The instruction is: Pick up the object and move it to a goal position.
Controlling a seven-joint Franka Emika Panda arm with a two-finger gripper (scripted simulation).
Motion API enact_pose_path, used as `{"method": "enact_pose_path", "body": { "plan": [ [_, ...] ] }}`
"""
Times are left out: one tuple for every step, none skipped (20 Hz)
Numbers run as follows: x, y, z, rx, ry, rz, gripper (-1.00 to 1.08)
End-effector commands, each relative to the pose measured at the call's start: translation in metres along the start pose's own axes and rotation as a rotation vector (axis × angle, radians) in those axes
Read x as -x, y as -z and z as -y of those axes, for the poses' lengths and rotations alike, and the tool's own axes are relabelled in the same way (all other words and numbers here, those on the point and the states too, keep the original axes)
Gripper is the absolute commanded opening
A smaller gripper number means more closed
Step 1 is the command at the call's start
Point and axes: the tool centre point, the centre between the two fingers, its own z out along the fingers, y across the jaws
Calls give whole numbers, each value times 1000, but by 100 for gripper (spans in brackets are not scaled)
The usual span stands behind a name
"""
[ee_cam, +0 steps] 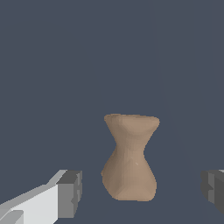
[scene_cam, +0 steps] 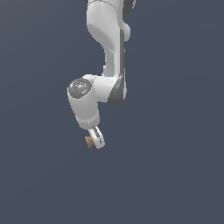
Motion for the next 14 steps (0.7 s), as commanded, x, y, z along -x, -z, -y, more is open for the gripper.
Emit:
{"method": "enact_pose_path", "body": {
  "plan": [
    [-2,-2,0,0,-29,-1,100],
    [-3,-3,0,0,-36,-2,100],
    [-4,-3,0,1,-42,-2,100],
    [-4,-4,0,1,-46,-2,100],
    [-4,-4,0,1,-48,-2,100],
    [-4,-4,0,1,-49,-2,100],
    [-4,-4,0,1,-44,-2,100],
    [-4,-4,0,1,-44,-2,100],
    [-4,-6,0,1,-44,-2,100],
    [-4,-8,0,1,-44,-2,100],
    [-4,-11,0,1,-44,-2,100],
    [-4,-14,-1,1,-45,-2,100],
    [-4,-19,-1,1,-46,-2,100],
    [-4,-25,-1,1,-46,-2,100]
  ]
}}
